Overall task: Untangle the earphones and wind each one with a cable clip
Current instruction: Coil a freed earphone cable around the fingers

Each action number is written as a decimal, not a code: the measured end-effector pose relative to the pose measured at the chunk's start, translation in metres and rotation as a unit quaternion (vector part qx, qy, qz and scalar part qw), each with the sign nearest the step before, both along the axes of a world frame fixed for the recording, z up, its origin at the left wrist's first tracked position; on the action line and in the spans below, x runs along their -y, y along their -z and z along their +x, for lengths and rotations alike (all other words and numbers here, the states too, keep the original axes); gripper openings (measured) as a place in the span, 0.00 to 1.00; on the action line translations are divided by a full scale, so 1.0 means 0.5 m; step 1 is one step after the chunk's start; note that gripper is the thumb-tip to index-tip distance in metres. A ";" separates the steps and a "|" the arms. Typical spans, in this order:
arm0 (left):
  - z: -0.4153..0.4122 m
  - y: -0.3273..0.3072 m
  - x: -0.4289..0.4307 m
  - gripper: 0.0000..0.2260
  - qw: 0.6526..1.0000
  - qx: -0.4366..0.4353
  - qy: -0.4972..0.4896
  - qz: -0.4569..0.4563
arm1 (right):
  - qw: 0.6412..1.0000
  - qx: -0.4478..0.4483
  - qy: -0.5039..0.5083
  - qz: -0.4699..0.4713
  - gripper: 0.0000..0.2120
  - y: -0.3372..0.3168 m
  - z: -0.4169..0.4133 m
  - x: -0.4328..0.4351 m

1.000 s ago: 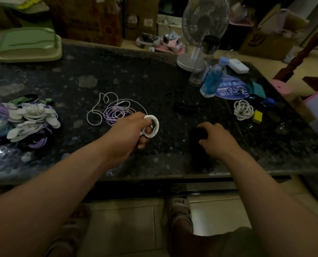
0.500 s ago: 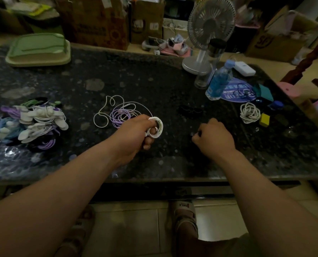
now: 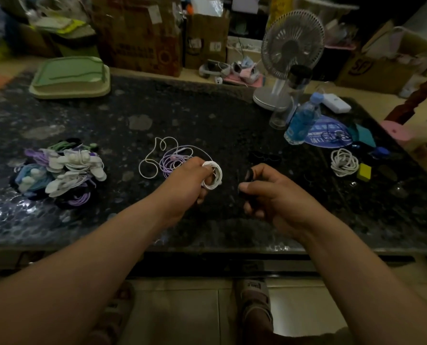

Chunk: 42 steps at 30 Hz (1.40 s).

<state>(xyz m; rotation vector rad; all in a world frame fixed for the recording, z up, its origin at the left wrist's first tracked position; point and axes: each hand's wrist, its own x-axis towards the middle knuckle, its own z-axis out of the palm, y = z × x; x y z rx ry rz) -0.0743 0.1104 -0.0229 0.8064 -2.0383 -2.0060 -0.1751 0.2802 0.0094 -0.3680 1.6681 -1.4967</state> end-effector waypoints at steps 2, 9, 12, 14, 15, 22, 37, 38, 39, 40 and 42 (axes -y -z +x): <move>0.007 -0.004 -0.003 0.09 1.000 0.000 0.005 -0.024 | 0.999 0.044 -0.010 -0.023 0.10 -0.012 0.020 0.011; 0.029 -0.004 0.003 0.09 0.996 -0.022 0.042 -0.082 | 0.993 0.090 -0.072 -0.024 0.08 -0.020 0.046 0.034; 0.037 0.000 0.006 0.08 0.991 -0.035 0.058 -0.114 | 0.995 0.089 -0.047 -0.014 0.08 -0.015 0.042 0.037; 0.037 0.001 0.002 0.07 0.986 -0.038 0.066 -0.148 | 0.996 0.090 -0.023 -0.014 0.08 -0.012 0.038 0.040; 0.037 0.002 0.000 0.06 0.982 -0.041 0.067 -0.169 | 0.996 0.088 -0.013 -0.014 0.08 -0.011 0.037 0.042; 0.037 0.000 -0.018 0.02 0.954 -0.072 0.088 -0.279 | 0.998 0.053 0.015 -0.011 0.09 0.000 0.041 0.052; 0.056 -0.035 -0.028 0.06 0.931 -0.053 0.210 -0.292 | 0.986 0.039 -0.160 0.018 0.14 -0.010 0.008 -0.003; 0.056 -0.036 -0.028 0.06 0.934 -0.049 0.205 -0.287 | 0.987 0.023 -0.157 0.031 0.14 -0.010 0.006 -0.004; 0.055 -0.036 -0.030 0.05 0.937 -0.044 0.197 -0.286 | 0.988 0.004 -0.151 0.043 0.13 -0.010 0.004 -0.005; 0.053 -0.033 -0.030 0.04 0.939 -0.039 0.184 -0.287 | 0.989 -0.007 -0.140 0.046 0.13 -0.011 0.003 -0.004; 0.050 -0.026 -0.027 0.03 0.957 -0.026 0.152 -0.247 | 0.994 0.006 -0.106 0.027 0.09 -0.010 0.003 0.002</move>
